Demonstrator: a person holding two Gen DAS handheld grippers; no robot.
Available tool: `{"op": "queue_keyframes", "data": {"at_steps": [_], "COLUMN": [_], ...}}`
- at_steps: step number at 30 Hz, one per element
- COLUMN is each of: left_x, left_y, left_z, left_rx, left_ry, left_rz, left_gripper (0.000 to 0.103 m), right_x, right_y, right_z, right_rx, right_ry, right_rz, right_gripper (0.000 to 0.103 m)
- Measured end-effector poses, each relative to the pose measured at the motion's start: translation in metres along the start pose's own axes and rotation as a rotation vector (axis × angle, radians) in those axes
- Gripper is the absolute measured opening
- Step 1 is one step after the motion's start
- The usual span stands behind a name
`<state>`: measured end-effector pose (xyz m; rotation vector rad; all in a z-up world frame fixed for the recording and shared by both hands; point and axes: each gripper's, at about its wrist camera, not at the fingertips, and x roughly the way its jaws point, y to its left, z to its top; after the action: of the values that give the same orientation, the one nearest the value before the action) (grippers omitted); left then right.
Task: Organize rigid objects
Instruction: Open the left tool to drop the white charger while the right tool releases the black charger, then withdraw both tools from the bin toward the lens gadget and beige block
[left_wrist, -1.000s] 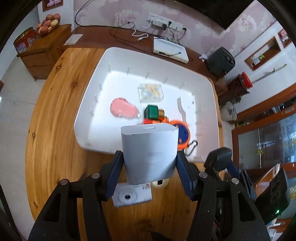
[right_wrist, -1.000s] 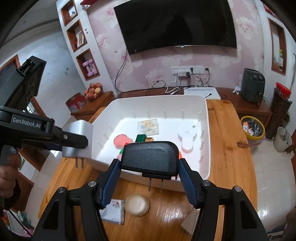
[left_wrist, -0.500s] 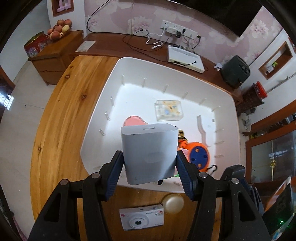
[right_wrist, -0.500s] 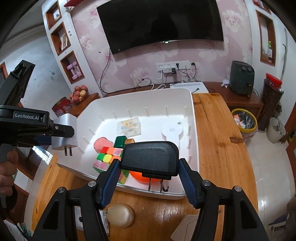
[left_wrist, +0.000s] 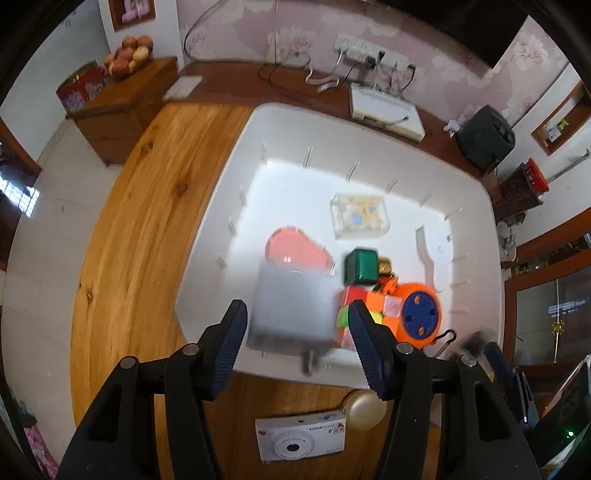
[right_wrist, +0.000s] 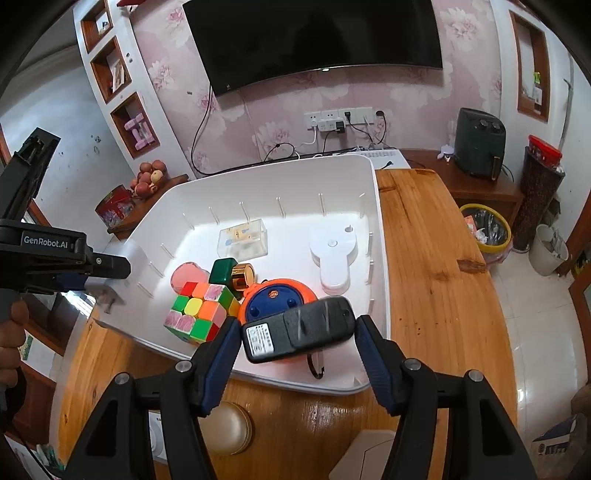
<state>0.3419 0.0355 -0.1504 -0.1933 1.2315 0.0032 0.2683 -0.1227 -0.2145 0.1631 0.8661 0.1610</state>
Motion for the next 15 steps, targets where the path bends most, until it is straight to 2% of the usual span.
{"op": "queue_keyframes", "data": {"at_steps": [4, 5, 6, 13, 15], "left_x": [-0.011, -0.014, -0.017, -0.037, -0.044], "left_y": [-0.006, -0.006, -0.006, -0.006, -0.007], "left_z": [0.003, 0.003, 0.003, -0.004, -0.006], "left_rx": [0.043, 0.047, 0.049, 0.057, 0.054], "left_ry": [-0.032, -0.04, -0.048, -0.085, -0.102], "left_rz": [0.009, 0.011, 0.013, 0.011, 0.007], "left_gripper": [0.062, 0.062, 0.063, 0.066, 0.066], "right_x": [-0.003, -0.004, -0.005, -0.02, -0.025], "right_y": [0.002, 0.003, 0.004, 0.01, 0.012], "right_z": [0.002, 0.002, 0.002, 0.003, 0.003], "right_rx": [0.0, -0.003, -0.006, -0.013, -0.014], "right_ry": [-0.003, -0.005, -0.009, -0.035, -0.045], "right_rz": [0.009, 0.01, 0.012, 0.006, 0.005], "right_gripper": [0.066, 0.069, 0.072, 0.073, 0.077]}}
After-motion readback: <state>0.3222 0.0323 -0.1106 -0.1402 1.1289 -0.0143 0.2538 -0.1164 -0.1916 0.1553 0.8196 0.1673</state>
